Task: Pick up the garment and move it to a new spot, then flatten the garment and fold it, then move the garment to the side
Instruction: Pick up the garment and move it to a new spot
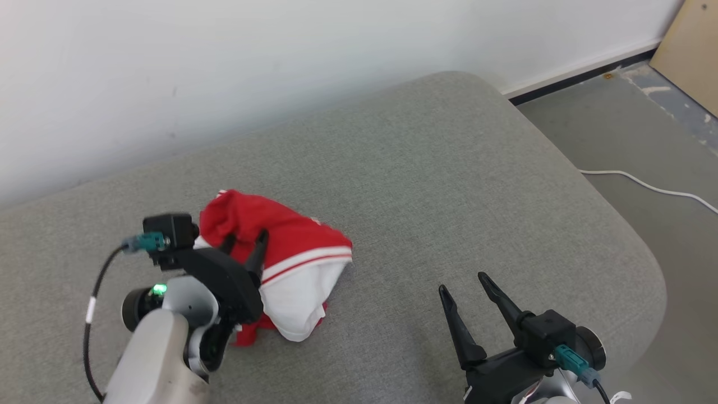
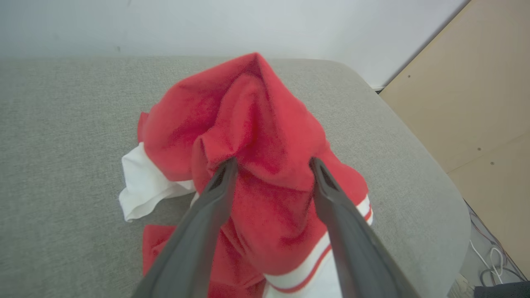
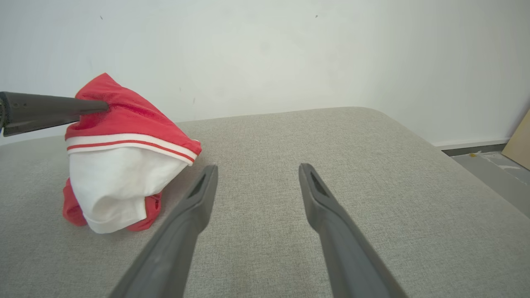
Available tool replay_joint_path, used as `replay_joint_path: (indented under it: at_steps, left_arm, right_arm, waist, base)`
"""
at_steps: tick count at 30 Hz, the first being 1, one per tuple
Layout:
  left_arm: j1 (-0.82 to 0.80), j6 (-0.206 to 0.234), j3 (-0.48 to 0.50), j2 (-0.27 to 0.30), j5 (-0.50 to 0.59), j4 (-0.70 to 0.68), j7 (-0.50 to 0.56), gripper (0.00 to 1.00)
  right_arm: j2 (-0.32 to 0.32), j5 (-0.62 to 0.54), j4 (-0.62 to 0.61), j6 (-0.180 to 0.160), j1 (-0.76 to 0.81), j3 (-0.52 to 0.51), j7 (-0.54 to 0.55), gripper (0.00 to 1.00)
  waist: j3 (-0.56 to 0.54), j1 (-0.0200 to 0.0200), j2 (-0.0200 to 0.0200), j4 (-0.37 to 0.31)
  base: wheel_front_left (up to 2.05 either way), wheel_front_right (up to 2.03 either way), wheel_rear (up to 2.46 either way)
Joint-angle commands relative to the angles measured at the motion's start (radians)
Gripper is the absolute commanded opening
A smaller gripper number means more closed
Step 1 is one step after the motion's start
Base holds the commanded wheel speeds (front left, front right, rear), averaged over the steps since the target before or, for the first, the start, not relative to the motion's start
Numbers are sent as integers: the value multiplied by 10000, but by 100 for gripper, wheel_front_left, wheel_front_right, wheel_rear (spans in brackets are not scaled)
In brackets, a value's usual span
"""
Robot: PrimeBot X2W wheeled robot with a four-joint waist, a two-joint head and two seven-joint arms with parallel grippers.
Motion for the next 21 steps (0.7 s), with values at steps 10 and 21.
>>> replay_joint_path:
  at_steps: [10, 21]
  left_arm:
    - [1199, 81, -173, -303, 318, 164, -3959, 100]
    - [3377, 337, -171, 183, 1459, -1426, -5102, 100]
  right_arm:
    - [-9, -399, -127, -21, 491, -1002, 90, 100]
    - [-8, -695, -105, -21, 905, -1786, -8, 100]
  waist:
    - [-832, 0, 0, 1191]
    - [-1391, 0, 0, 2244]
  base:
    - [0, 0, 0]
    - [0, 0, 0]
